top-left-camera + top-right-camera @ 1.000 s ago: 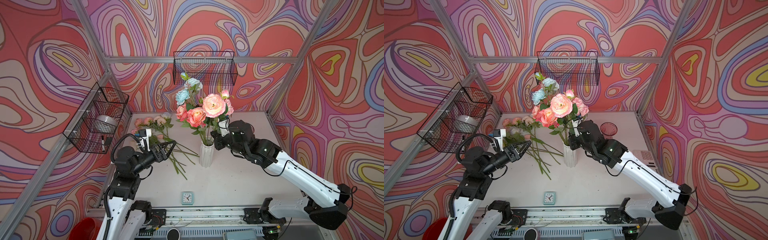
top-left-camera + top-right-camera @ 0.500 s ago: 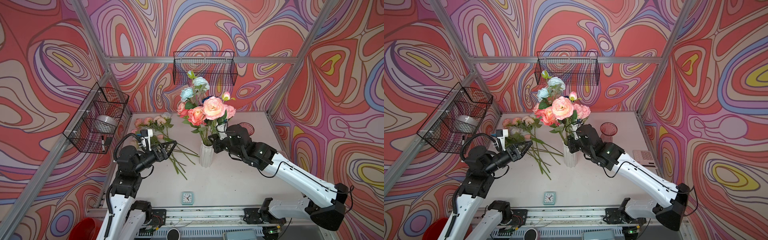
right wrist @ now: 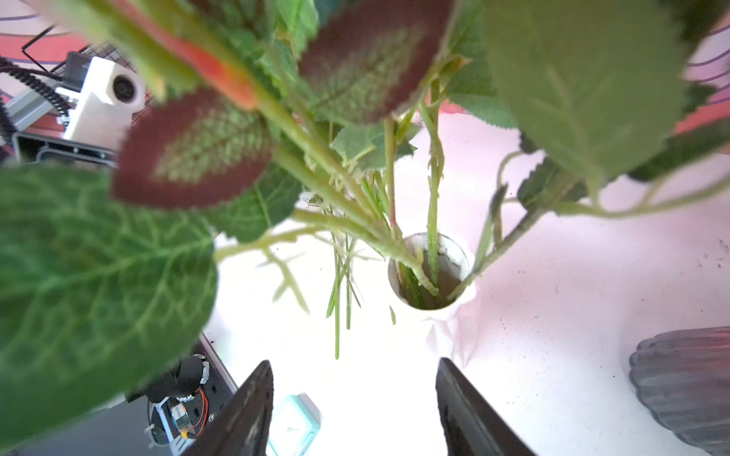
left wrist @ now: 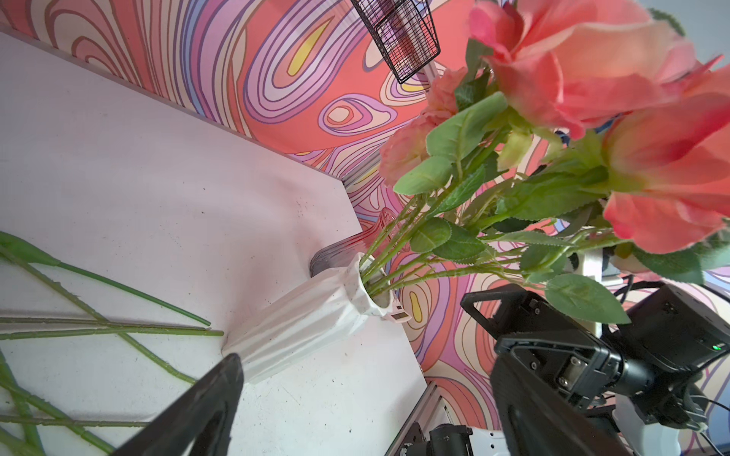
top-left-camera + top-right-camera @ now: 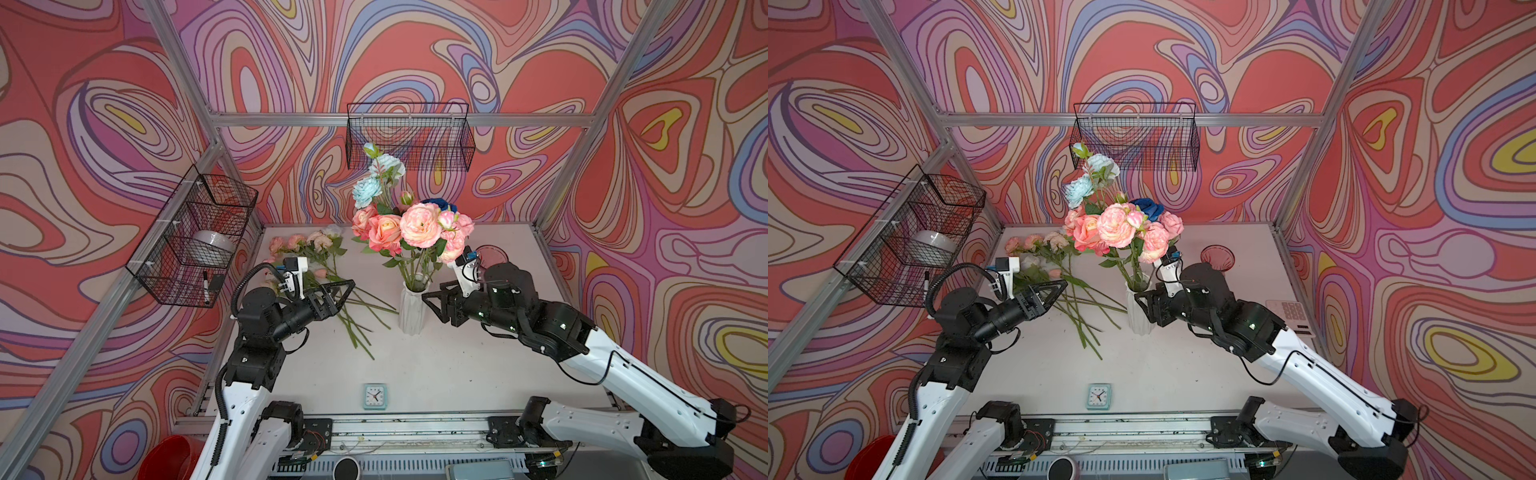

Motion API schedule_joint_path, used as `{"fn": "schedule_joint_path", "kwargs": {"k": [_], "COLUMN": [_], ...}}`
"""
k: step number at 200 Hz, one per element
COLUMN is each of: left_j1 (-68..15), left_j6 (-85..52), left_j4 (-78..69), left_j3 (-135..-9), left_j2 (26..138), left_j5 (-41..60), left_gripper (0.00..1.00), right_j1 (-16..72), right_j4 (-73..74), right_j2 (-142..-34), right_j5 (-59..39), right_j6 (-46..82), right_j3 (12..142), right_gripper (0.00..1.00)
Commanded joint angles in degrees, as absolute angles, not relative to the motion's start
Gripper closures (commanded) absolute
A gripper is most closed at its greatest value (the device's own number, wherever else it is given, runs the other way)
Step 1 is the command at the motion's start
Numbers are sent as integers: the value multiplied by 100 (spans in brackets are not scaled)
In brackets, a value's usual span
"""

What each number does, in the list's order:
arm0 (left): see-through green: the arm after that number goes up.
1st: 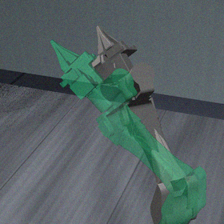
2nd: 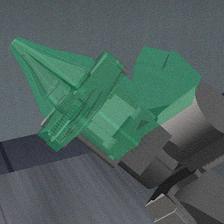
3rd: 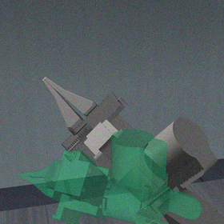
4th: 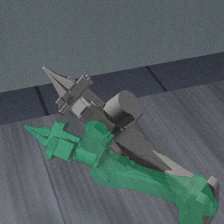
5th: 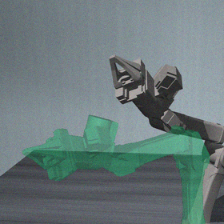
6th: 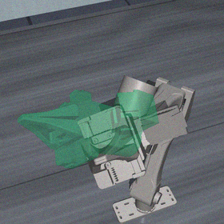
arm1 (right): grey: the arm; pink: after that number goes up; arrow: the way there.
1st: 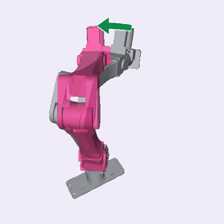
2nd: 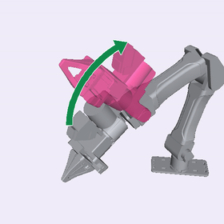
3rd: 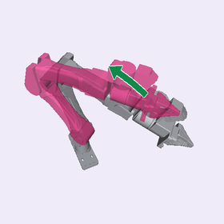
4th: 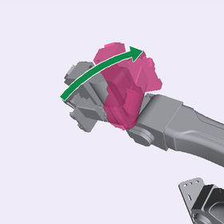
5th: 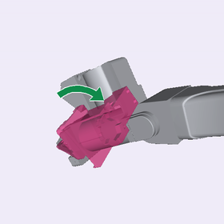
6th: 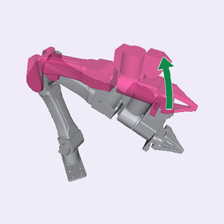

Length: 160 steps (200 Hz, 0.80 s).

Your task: Arrange the flowers into the vase

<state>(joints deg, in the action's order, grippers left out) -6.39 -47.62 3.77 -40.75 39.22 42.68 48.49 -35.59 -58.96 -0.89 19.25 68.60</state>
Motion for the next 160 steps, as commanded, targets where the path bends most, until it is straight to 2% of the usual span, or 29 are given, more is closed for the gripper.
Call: {"fn": "schedule_joint_path", "kwargs": {"k": [1,52,79,93,96,99,160], "left_j1": [-650,-650,-650,-650,-650,-650,-685], "left_j6": [-4826,-4896,-4919,-4968,-4978,-4987,-5017], "left_j4": [77,18,-15,-91,-103,-122,-244], "left_j3": [-4063,-3977,-3926,-3859,-3839,-3834,-3630], "left_j2": [3918,3961,3981,4026,4033,4046,4211], "left_j5": [4342,4353,4377,4386,4384,4385,4392], "left_gripper": [0,0,0,0,0,0,0], "right_j1": [4860,4860,4860,4857,4858,4858,4853], "right_j4": [-3689,-3877,-3445,-2897,-2773,-2673,342], "right_j2": [-5611,-5150,-4963,-4934,-4938,-4941,-5046], "right_j5": [-347,-304,-431,-405,-370,-326,597], "right_j6": [2058,2213,2255,2249,2241,2241,1569], "right_j3": [6559,5947,5451,5048,4962,4879,3541], "right_gripper": [32,32,31,19,7,3,2]}}
